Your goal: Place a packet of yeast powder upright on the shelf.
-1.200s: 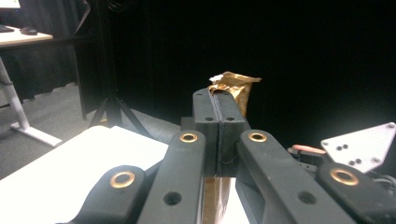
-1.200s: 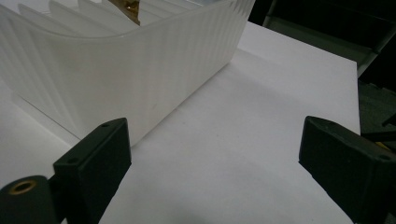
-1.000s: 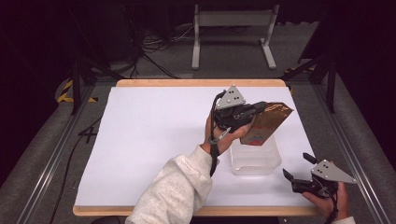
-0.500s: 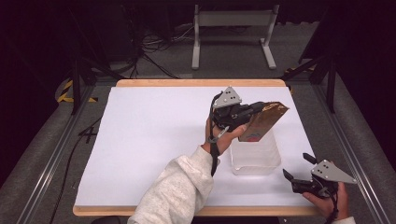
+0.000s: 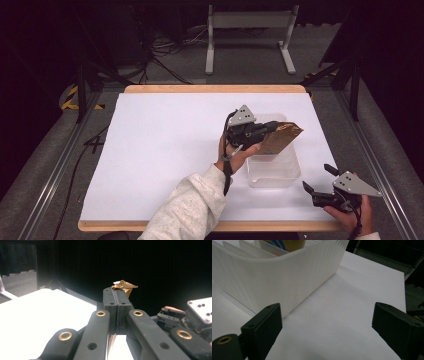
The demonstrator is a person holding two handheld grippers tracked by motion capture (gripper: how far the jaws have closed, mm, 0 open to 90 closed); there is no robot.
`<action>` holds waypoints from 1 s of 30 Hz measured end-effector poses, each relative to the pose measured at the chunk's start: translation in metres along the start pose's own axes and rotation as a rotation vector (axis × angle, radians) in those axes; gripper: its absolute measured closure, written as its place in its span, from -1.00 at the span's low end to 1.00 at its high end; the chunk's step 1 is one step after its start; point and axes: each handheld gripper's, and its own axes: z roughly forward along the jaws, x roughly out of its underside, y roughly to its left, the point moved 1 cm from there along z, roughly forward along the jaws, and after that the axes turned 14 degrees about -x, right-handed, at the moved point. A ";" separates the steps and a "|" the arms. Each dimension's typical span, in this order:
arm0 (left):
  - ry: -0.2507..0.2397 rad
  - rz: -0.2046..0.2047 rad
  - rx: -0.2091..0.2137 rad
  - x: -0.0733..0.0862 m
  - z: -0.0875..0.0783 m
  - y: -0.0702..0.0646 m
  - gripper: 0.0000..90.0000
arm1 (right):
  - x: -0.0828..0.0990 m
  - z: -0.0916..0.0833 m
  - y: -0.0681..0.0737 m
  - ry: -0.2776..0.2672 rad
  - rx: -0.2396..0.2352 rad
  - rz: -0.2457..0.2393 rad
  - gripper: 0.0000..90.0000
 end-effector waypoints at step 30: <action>0.005 0.015 -0.017 0.025 -0.031 0.028 0.99 | 0.000 0.002 0.000 0.012 0.005 -0.002 -0.78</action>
